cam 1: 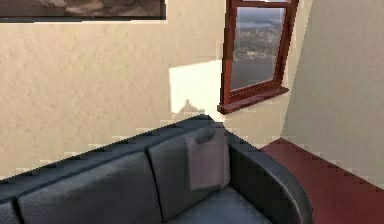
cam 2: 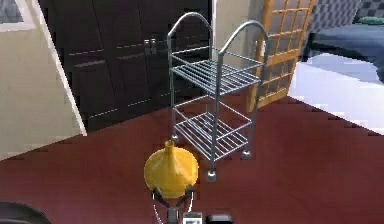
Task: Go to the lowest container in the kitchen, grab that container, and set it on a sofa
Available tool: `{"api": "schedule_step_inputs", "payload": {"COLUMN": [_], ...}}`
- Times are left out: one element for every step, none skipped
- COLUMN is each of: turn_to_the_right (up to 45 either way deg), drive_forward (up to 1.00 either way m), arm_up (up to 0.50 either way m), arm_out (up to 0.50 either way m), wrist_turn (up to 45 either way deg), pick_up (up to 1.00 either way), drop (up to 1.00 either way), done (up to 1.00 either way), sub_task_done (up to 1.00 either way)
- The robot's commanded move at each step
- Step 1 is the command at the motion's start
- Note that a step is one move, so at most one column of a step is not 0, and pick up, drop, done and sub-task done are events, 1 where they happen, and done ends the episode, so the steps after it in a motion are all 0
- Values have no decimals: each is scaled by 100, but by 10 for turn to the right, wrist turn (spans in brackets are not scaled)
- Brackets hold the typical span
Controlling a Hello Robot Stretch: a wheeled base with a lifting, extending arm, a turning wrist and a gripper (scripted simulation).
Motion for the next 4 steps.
{"api": "schedule_step_inputs", "payload": {"turn_to_the_right": [-180,450,300,30], "drive_forward": [0,0,0,0], "arm_up": [0,0,0,0], "arm_out": [0,0,0,0], "wrist_turn": [0,0,0,0], "pick_up": [0,0,0,0], "drop": [0,0,0,0], "done": [0,0,0,0], "sub_task_done": [0,0,0,0]}}
